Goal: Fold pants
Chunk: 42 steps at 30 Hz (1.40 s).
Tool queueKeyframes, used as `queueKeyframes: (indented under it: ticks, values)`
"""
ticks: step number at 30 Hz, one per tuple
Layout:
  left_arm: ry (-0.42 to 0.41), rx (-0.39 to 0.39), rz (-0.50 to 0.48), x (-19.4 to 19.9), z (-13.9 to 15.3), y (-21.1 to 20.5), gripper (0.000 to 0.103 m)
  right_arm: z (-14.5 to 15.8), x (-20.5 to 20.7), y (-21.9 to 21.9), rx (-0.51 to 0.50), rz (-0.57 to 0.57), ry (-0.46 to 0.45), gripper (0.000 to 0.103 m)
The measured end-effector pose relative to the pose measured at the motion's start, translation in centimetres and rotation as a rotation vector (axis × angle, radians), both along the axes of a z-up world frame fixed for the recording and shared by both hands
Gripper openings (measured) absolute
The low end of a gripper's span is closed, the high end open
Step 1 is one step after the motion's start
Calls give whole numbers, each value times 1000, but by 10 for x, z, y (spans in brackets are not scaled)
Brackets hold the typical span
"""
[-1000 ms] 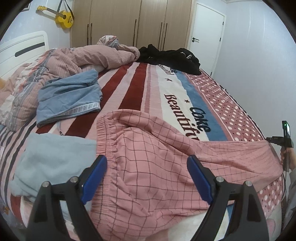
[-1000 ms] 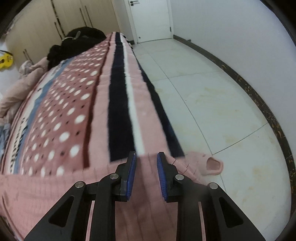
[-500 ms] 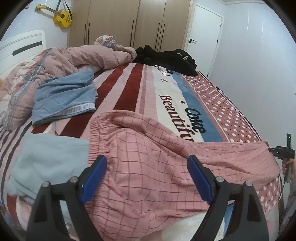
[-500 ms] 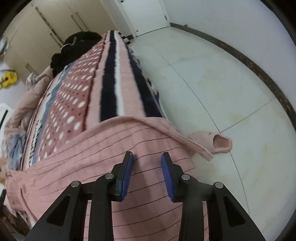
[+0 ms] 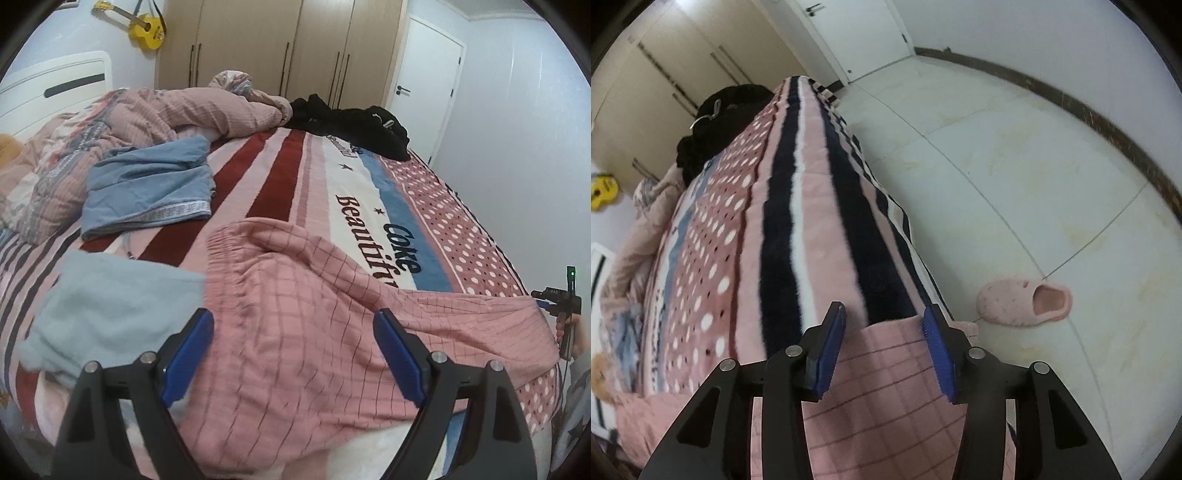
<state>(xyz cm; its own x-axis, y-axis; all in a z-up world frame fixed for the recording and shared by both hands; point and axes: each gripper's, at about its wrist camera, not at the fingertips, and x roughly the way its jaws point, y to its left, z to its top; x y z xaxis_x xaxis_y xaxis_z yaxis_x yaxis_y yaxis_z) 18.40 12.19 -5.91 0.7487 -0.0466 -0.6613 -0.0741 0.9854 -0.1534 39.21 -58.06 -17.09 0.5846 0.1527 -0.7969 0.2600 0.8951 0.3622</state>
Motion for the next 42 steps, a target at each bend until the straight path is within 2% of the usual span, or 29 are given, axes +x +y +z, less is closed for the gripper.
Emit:
queueKeyframes:
  ticks: [5, 10, 12, 15, 18, 23, 27, 32, 33, 37, 41, 42]
  values:
    - [31, -64, 36, -21, -9, 20, 87, 31, -31, 51, -86, 108, -89, 40]
    - [56, -166, 74, -43, -28, 41, 87, 53, -66, 115, -29, 250, -173, 41]
    - [52, -220, 44, -52, -33, 41, 87, 62, -80, 146, -19, 320, -207, 41]
    - [41, -255, -3, -62, -36, 36, 87, 72, -97, 190, -11, 415, -241, 41]
    - [45, -255, 2, -59, -41, 34, 72, 76, -108, 224, 27, 484, -264, 41]
    - [61, -254, 29, -55, -53, 35, 71, 85, -126, 263, 86, 557, -305, 41]
    - [42, -265, 21, -62, -58, 33, 71, 92, -141, 276, 86, 579, -339, 41]
    - [-36, -238, 72, -66, -44, 33, 52, 91, -156, 294, 98, 602, -350, 41]
    - [-50, -218, 84, -67, -39, 32, 45, 90, -158, 296, 100, 604, -352, 41]
    - [-80, -136, 60, -64, -28, 19, 44, 88, -168, 305, 128, 615, -366, 41]
    - [-61, -194, 75, -48, -32, 24, 44, 85, -172, 311, 137, 625, -370, 41]
    - [-62, -202, 81, -45, -33, 24, 40, 83, -173, 312, 146, 628, -367, 41]
